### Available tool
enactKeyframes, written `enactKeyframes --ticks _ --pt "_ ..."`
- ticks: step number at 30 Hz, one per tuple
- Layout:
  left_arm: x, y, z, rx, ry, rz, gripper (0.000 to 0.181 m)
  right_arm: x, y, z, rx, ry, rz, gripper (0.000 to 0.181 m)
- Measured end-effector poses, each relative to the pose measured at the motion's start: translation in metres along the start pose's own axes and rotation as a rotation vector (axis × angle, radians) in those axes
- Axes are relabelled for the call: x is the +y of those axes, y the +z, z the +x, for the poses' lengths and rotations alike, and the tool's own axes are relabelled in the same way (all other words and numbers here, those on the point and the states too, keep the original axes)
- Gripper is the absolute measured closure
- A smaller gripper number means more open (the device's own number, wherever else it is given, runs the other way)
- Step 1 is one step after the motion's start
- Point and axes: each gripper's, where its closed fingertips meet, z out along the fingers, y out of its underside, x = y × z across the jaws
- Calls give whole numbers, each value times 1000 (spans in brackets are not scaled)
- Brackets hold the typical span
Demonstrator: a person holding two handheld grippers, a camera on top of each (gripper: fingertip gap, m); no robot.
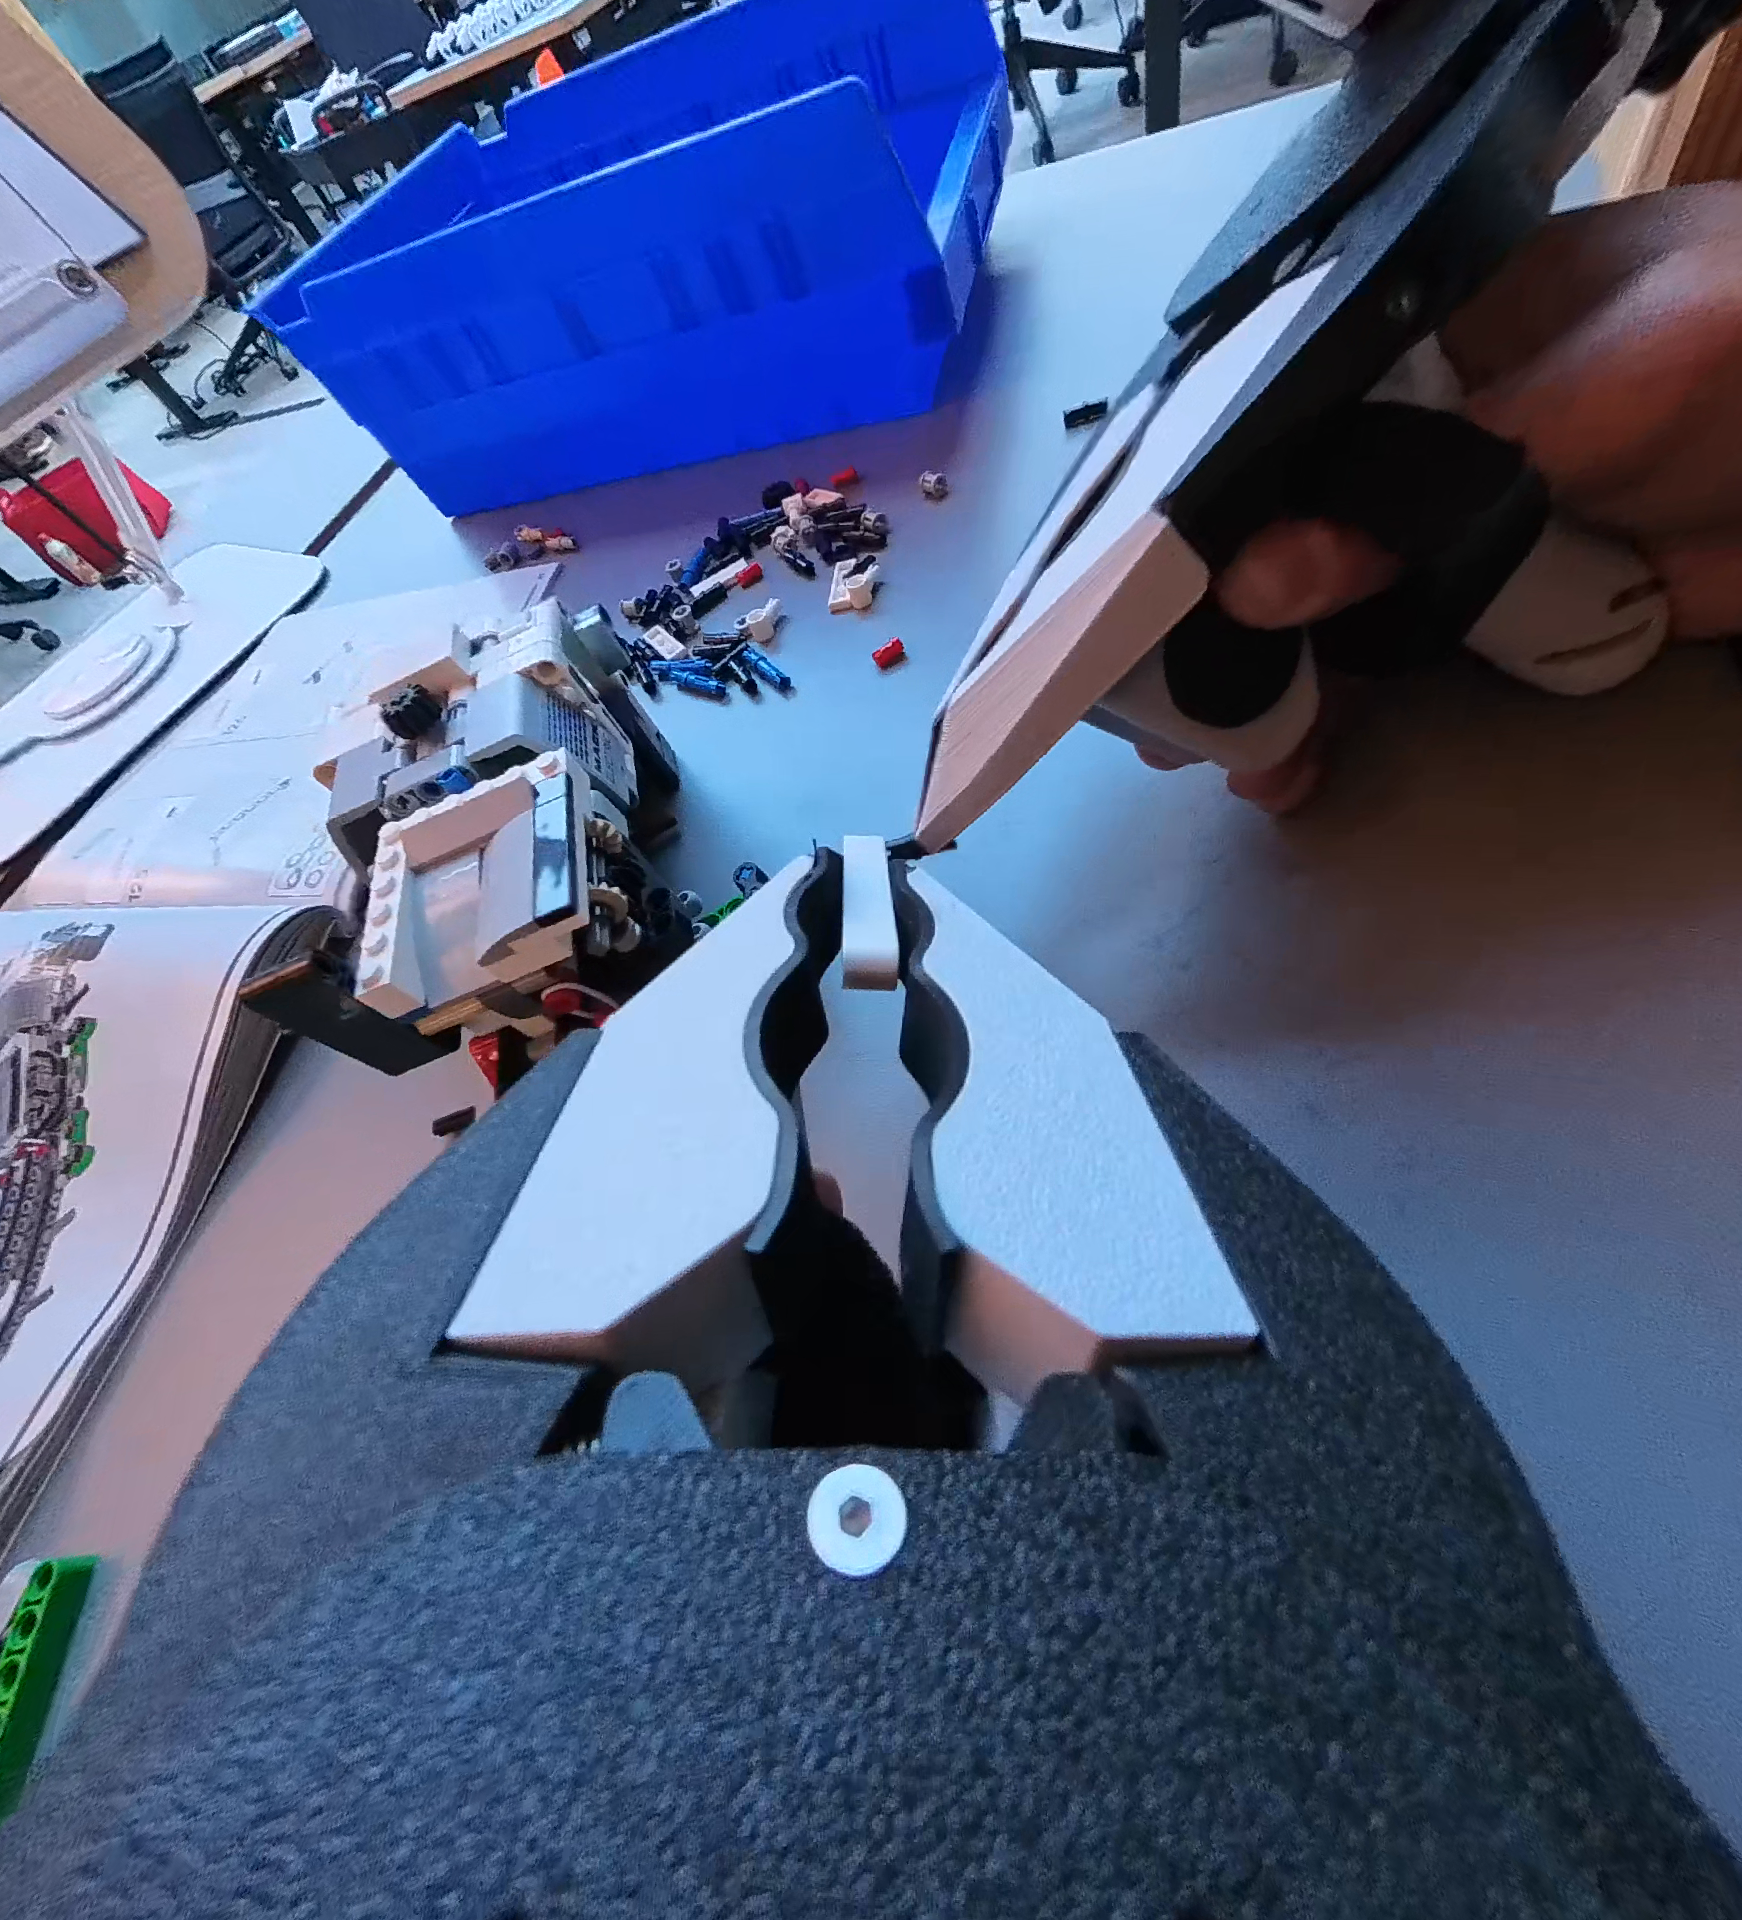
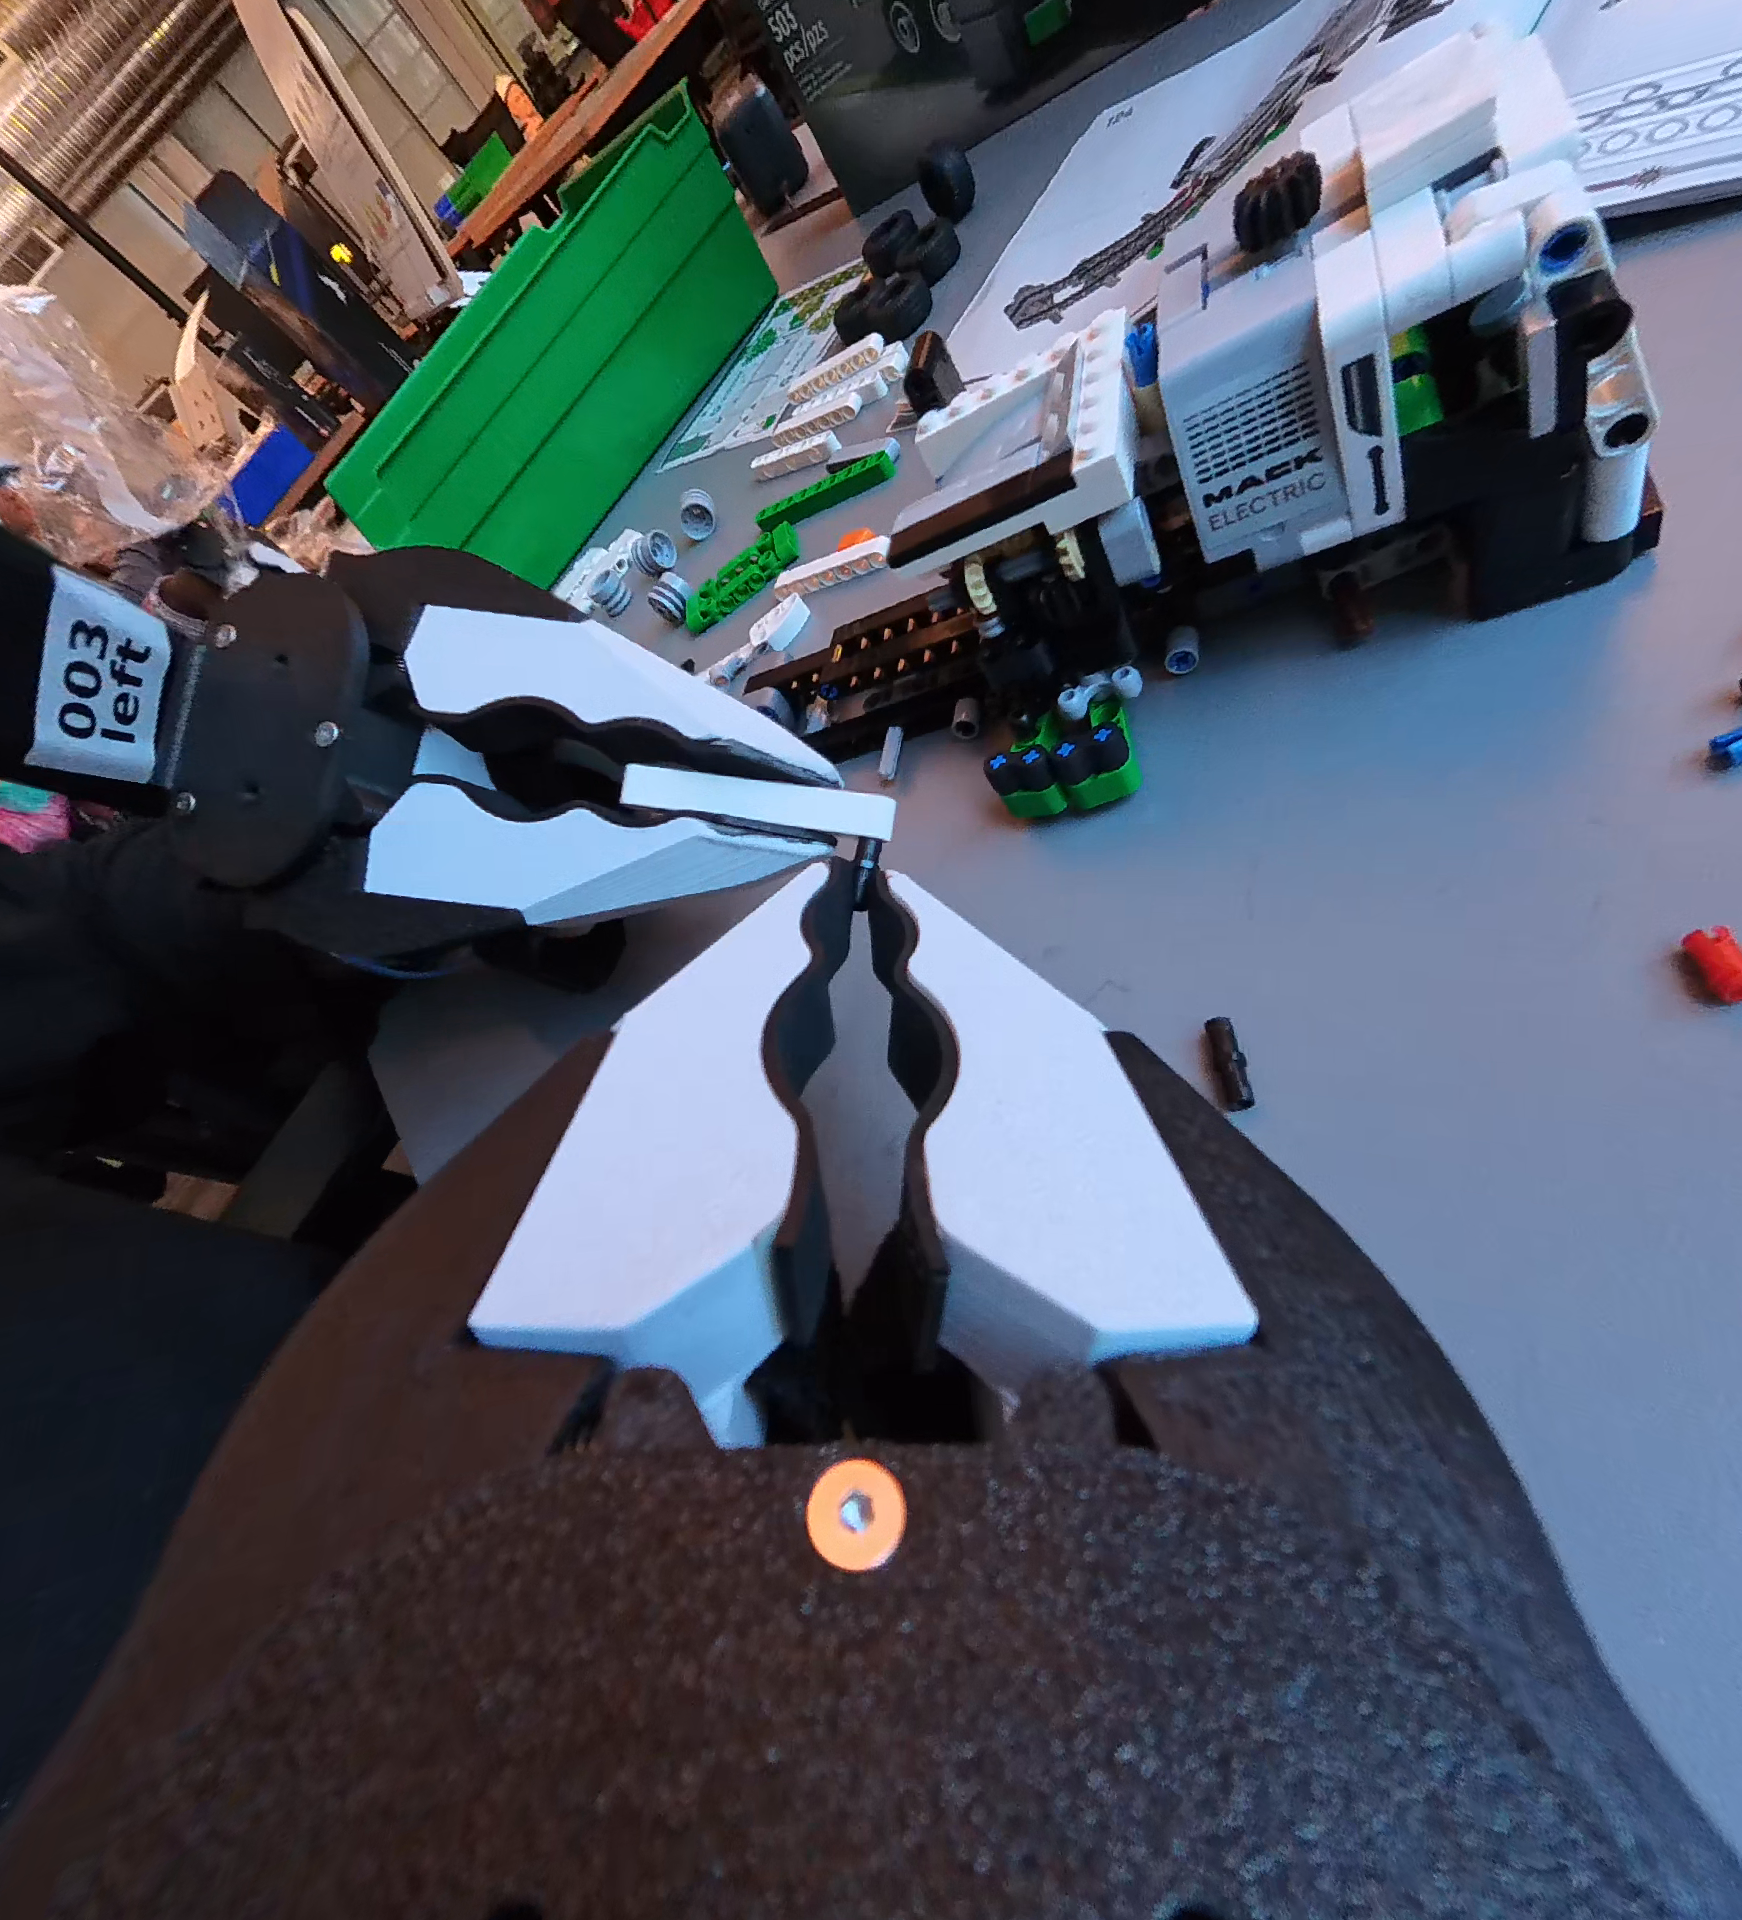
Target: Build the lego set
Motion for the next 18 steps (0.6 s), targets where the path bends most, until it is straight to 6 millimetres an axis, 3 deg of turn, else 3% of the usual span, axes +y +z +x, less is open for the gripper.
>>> enactKeyframes --ticks 7,11,15,18 --pt "-3 -1 -4 -17 -49 17 174 2 -1 -3 16 -54 -7 179" --pt "-2 -5 -6 -5 -84 23 175 18 -8 -11 6 -258 -172 179" --pt "-2 -7 -1 -6 -29 24 175 52 -23 -15 -16 -567 -395 179" --pt "-1 -7 3 -6 7 20 175 60 -27 -20 -72 -590 -416 178"
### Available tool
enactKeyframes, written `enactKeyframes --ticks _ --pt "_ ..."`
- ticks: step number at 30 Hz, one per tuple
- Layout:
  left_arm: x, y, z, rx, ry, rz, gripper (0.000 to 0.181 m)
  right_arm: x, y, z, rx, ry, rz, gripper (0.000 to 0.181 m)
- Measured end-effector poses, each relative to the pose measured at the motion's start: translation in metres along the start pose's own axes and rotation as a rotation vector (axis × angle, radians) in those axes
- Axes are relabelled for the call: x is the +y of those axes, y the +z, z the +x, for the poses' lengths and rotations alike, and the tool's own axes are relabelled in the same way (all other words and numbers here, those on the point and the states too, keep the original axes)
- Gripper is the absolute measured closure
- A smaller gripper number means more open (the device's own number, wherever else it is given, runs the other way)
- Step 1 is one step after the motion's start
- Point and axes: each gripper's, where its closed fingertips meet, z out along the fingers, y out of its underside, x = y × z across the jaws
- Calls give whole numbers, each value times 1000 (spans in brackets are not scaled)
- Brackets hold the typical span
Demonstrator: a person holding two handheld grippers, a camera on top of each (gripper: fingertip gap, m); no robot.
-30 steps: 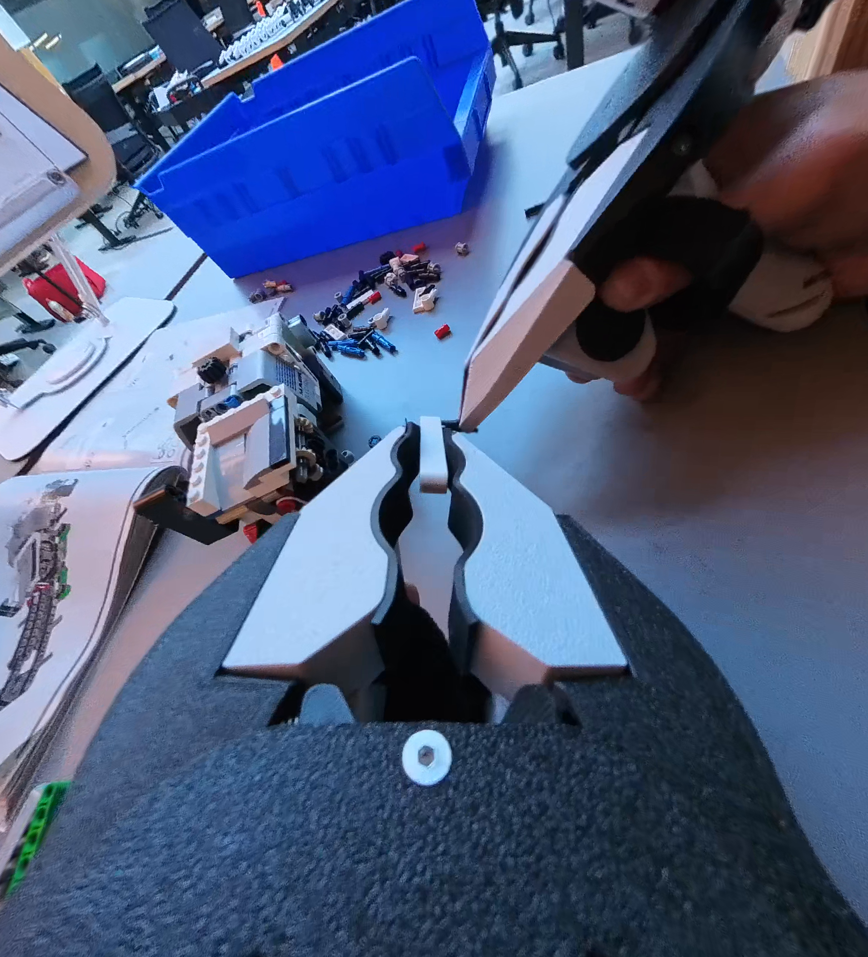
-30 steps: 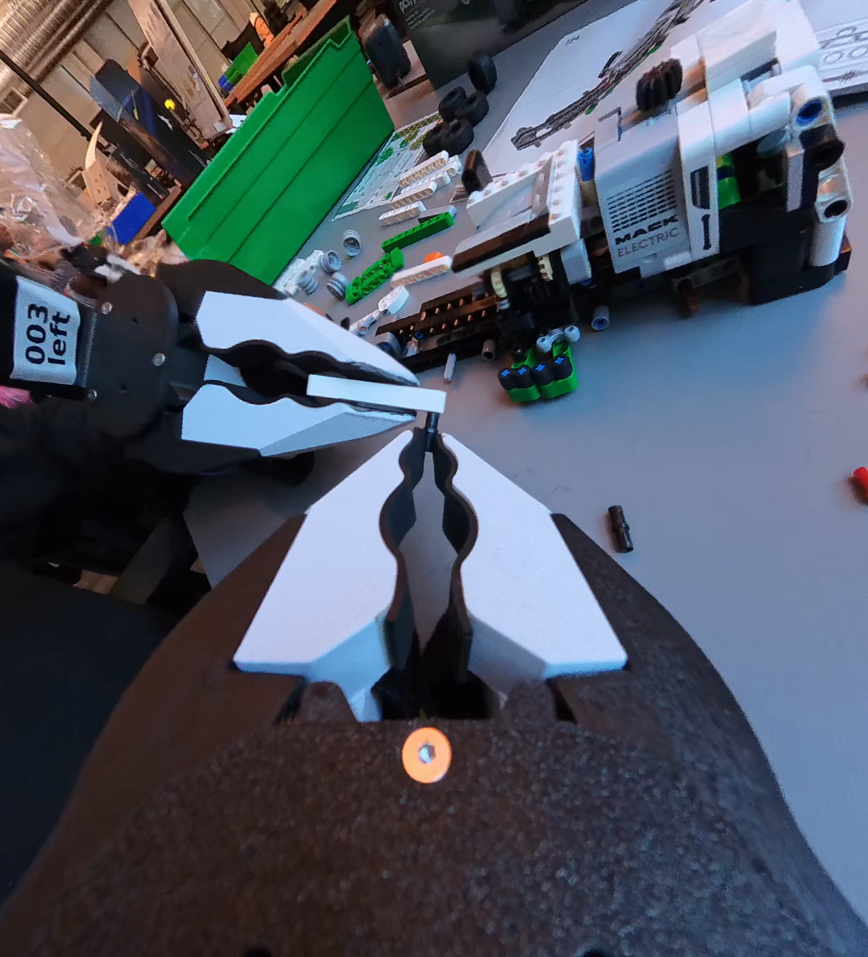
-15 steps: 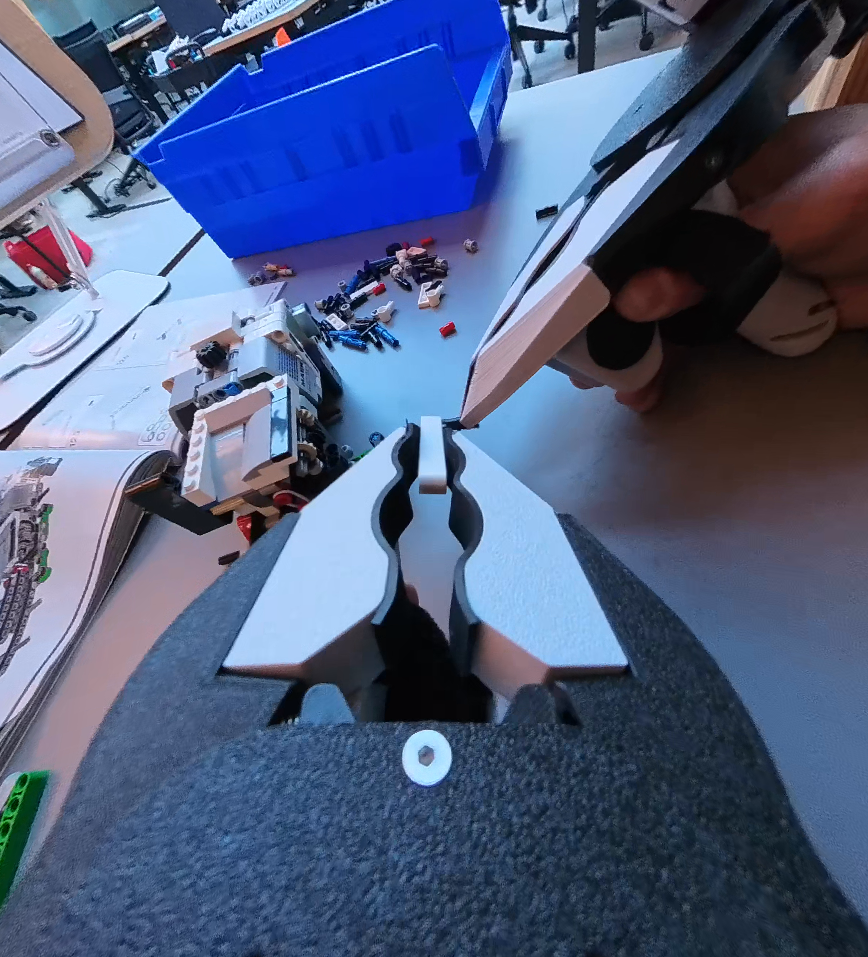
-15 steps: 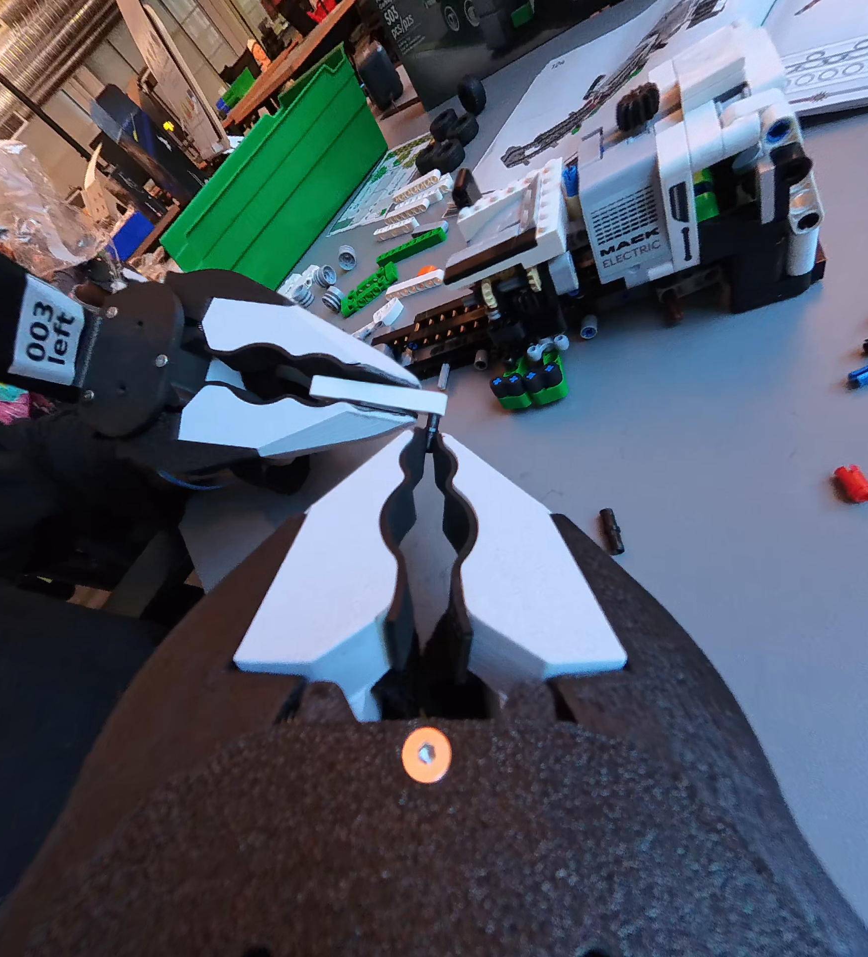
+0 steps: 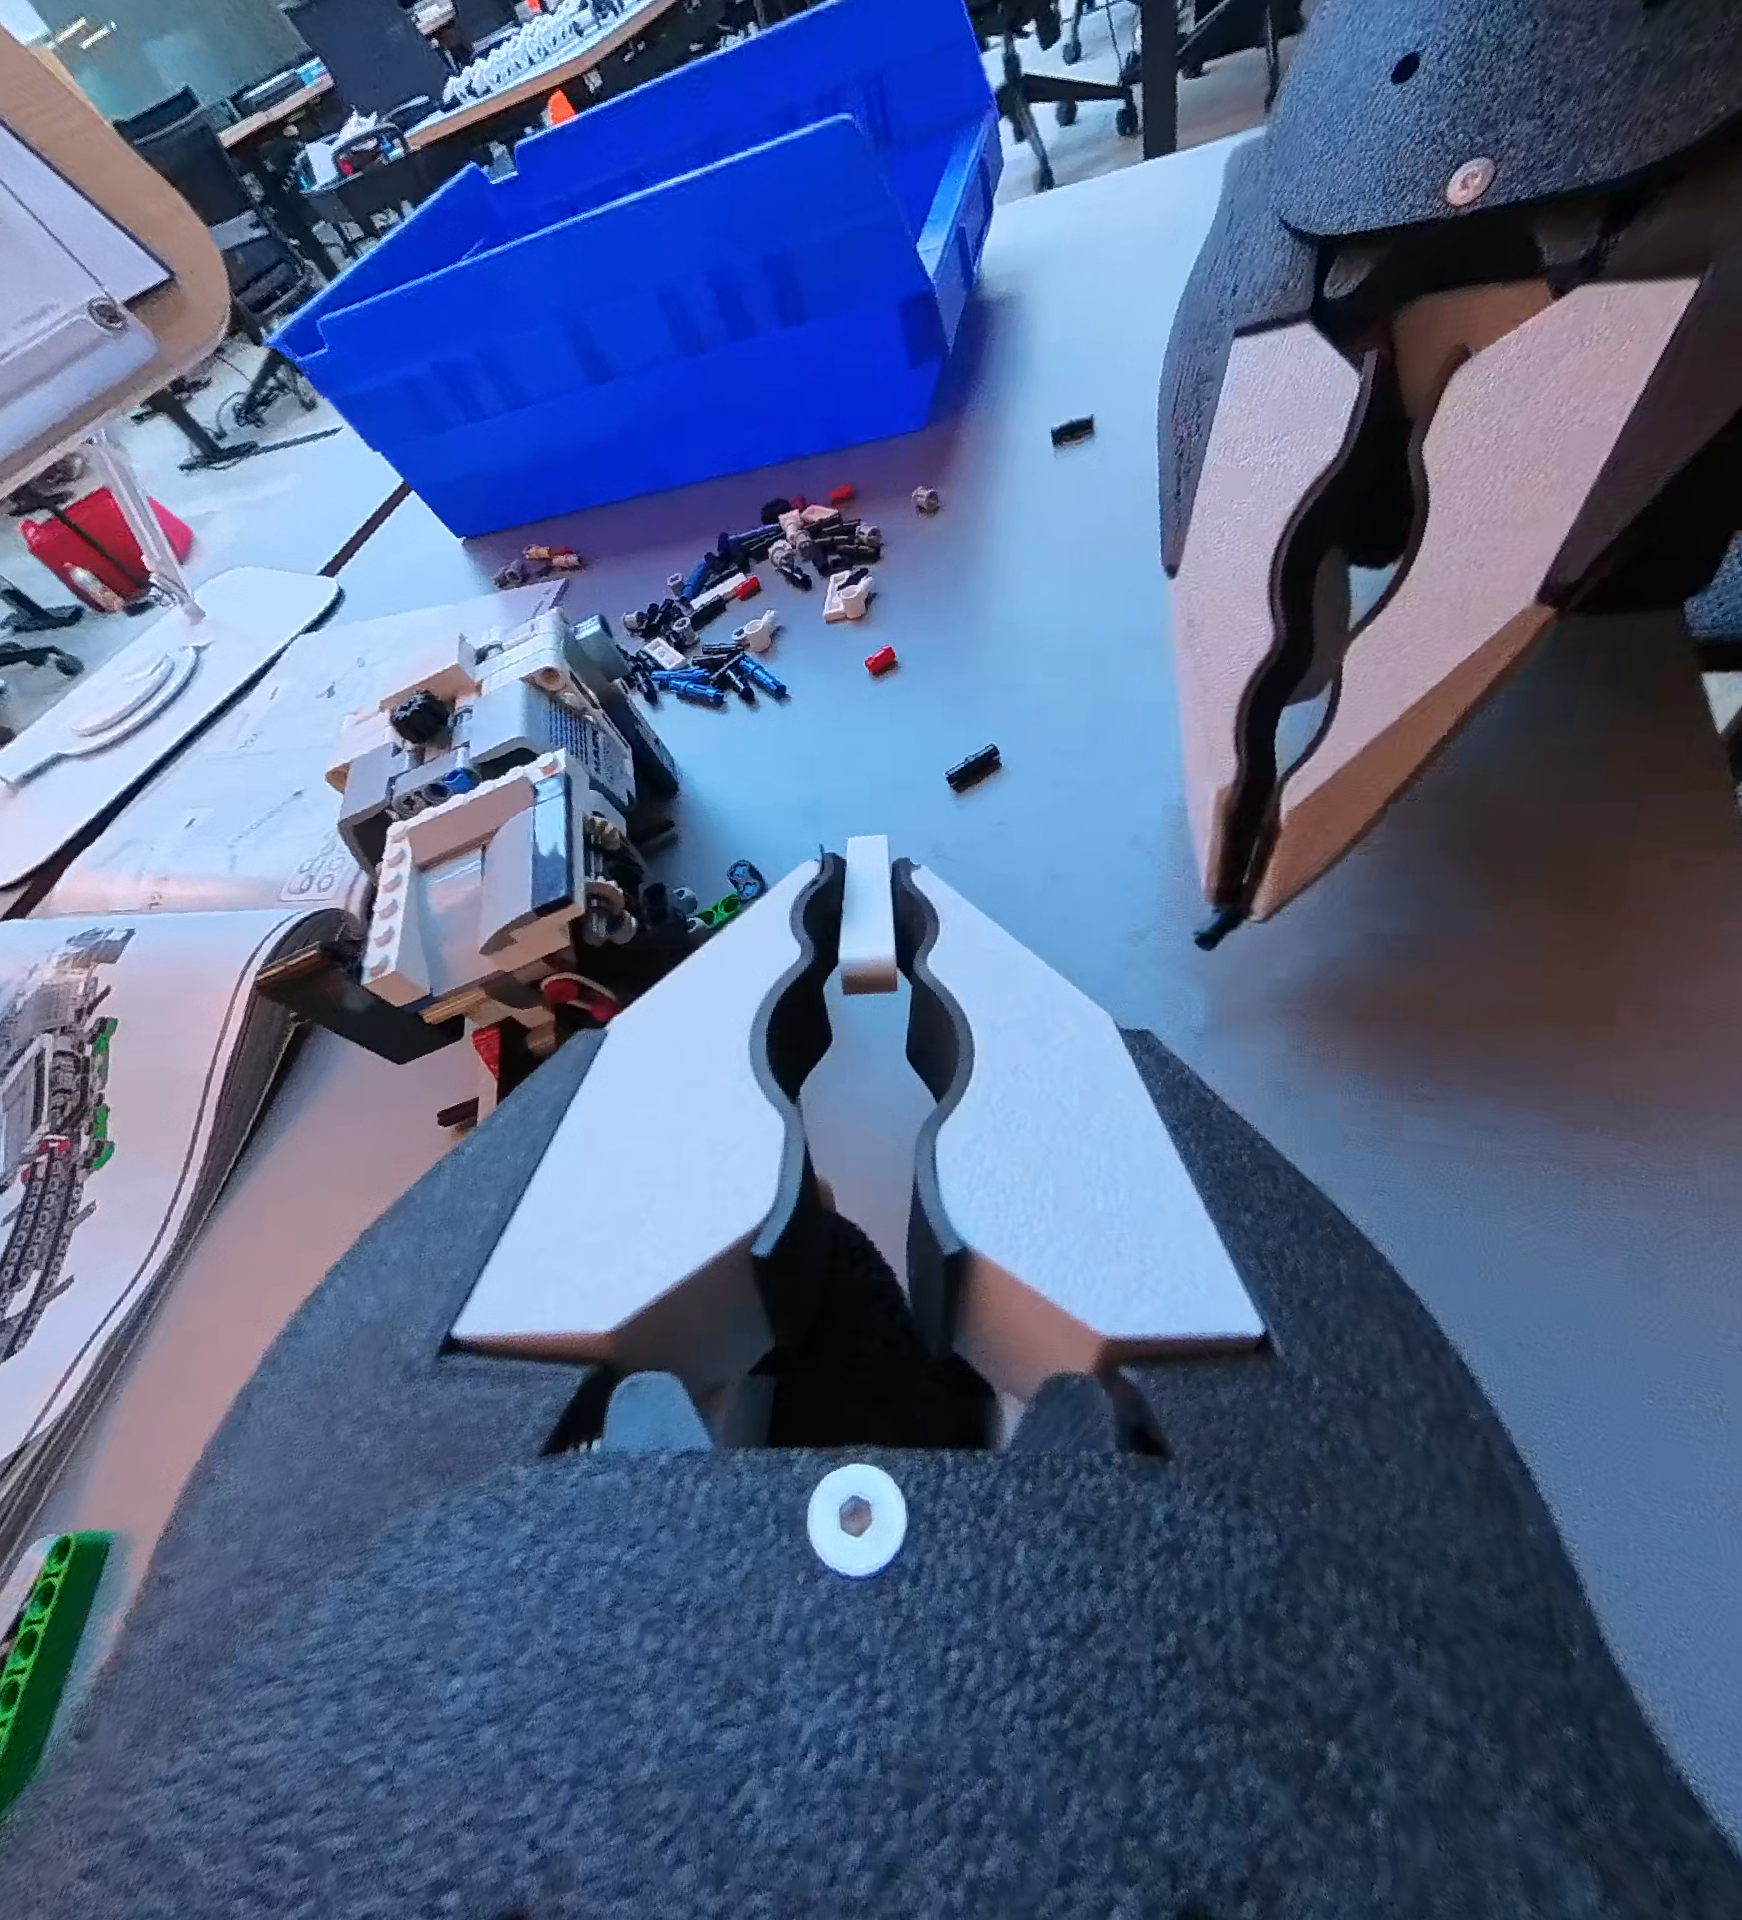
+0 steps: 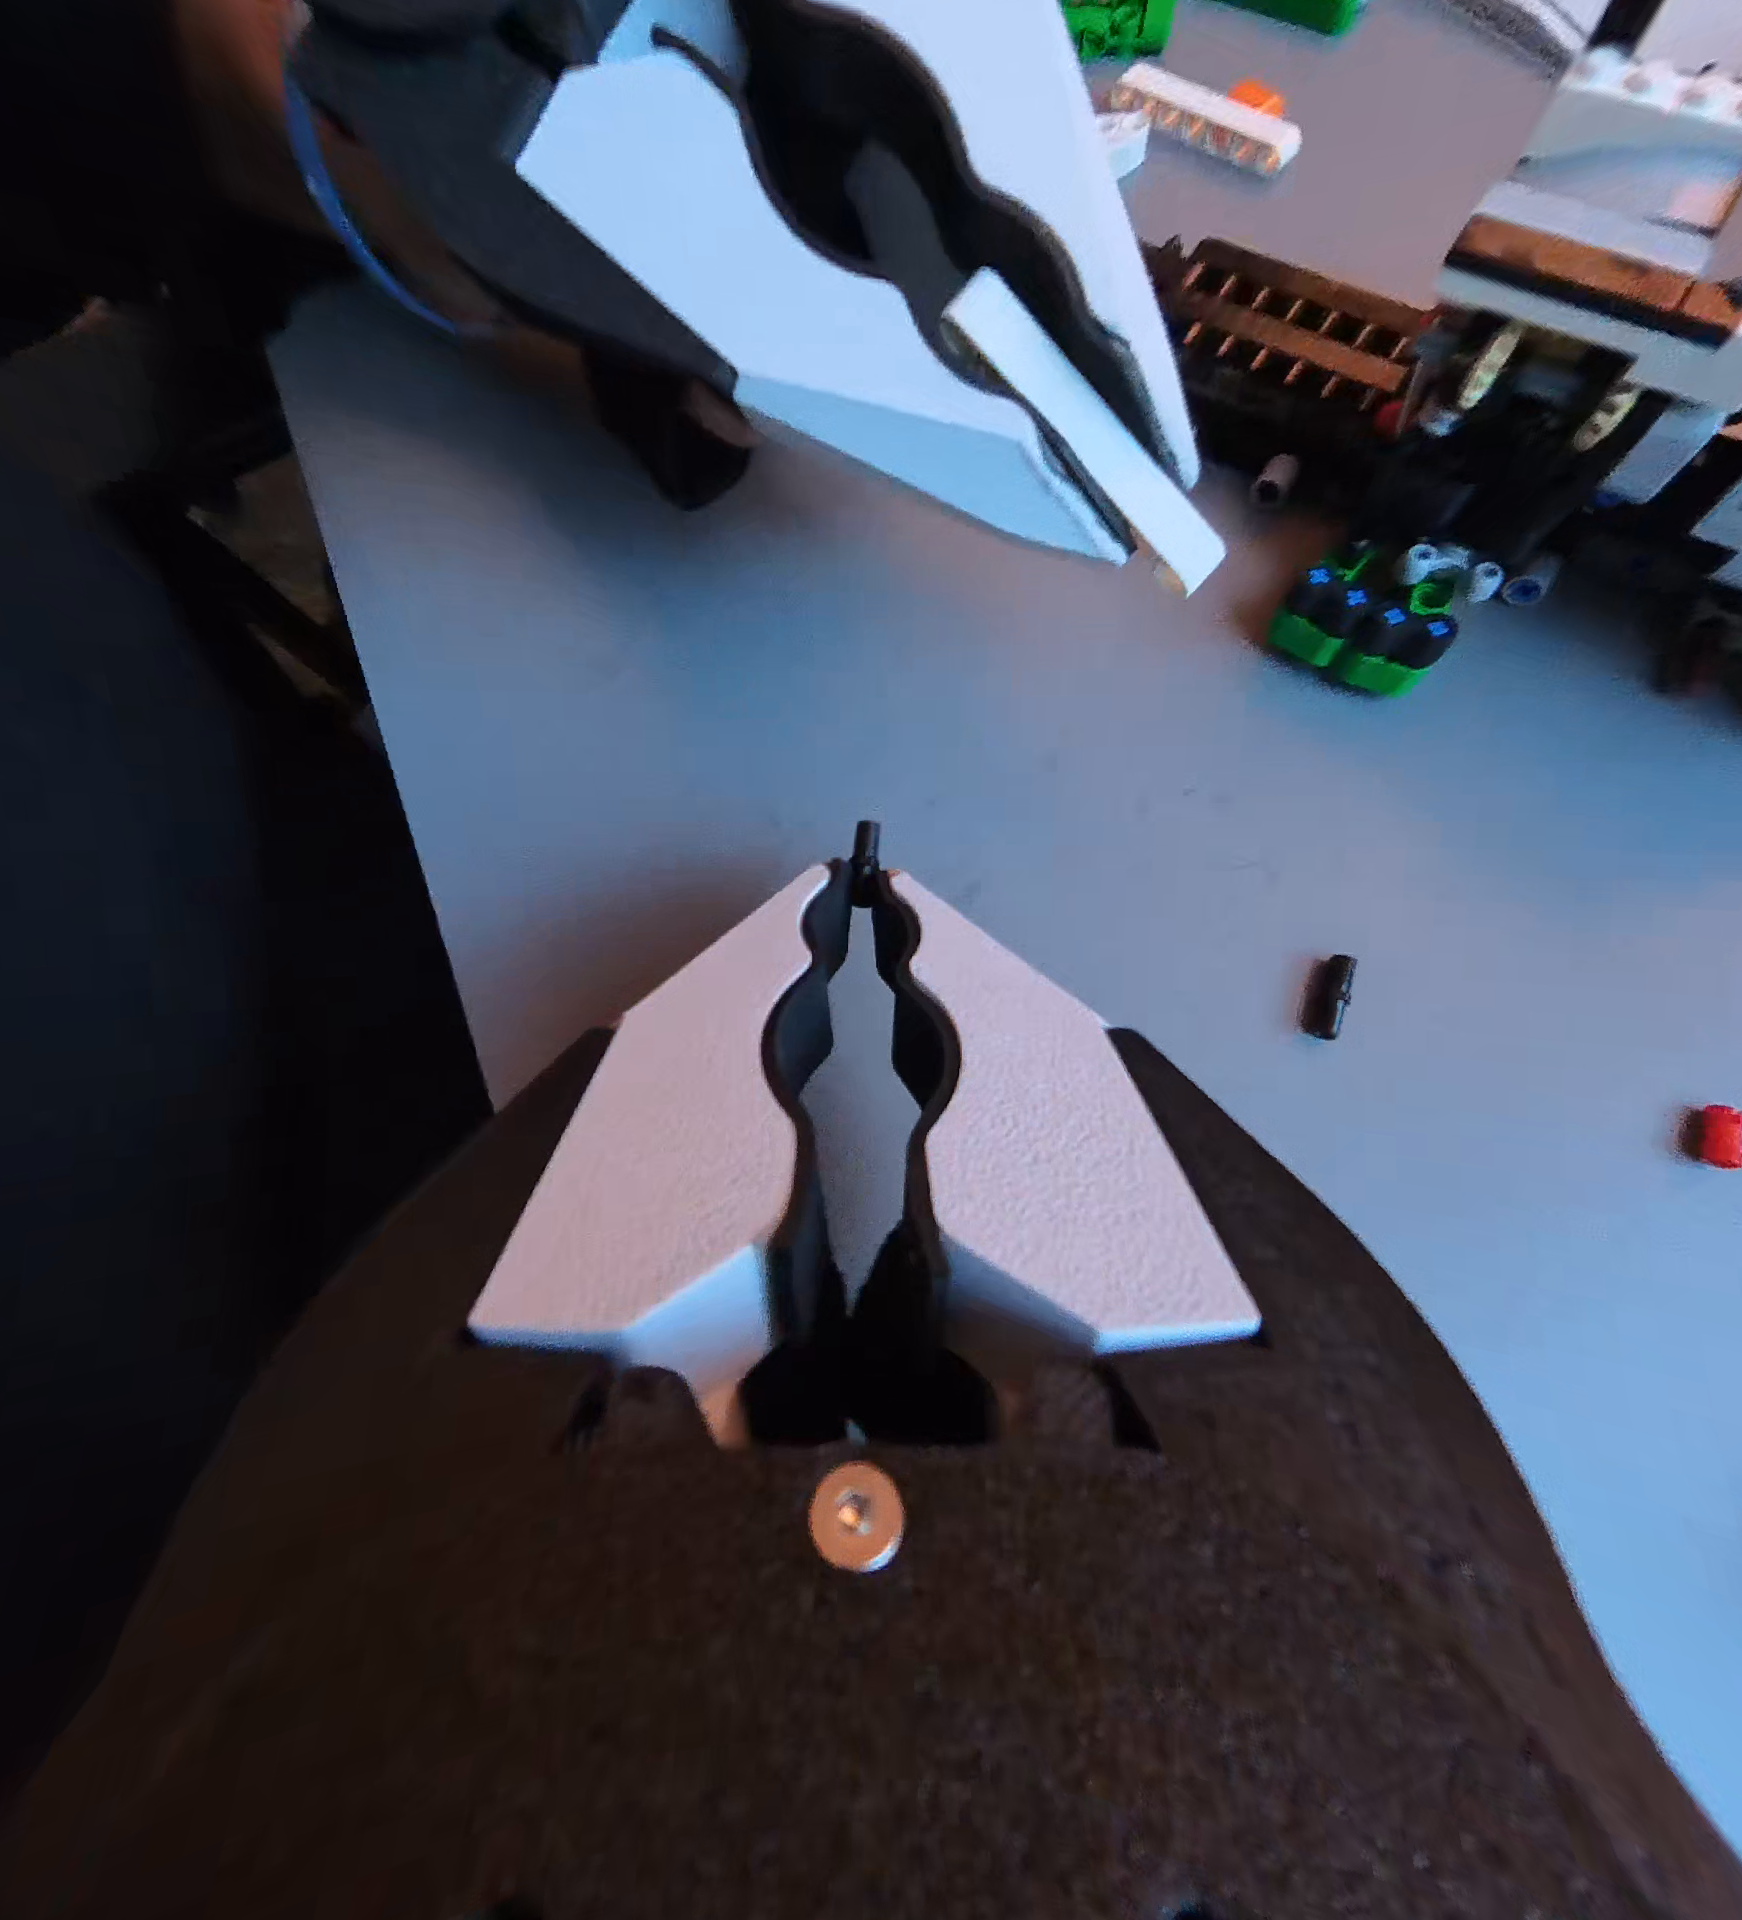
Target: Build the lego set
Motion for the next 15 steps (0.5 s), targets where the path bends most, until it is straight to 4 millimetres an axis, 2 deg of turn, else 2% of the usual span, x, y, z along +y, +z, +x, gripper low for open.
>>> enactKeyframes --ticks 5,15 --pt "2 0 3 -4 37 -10 175 14 6 1 21 -65 -42 178" --pt "3 1 7 -13 83 -21 175 12 4 -1 21 -77 9 174"
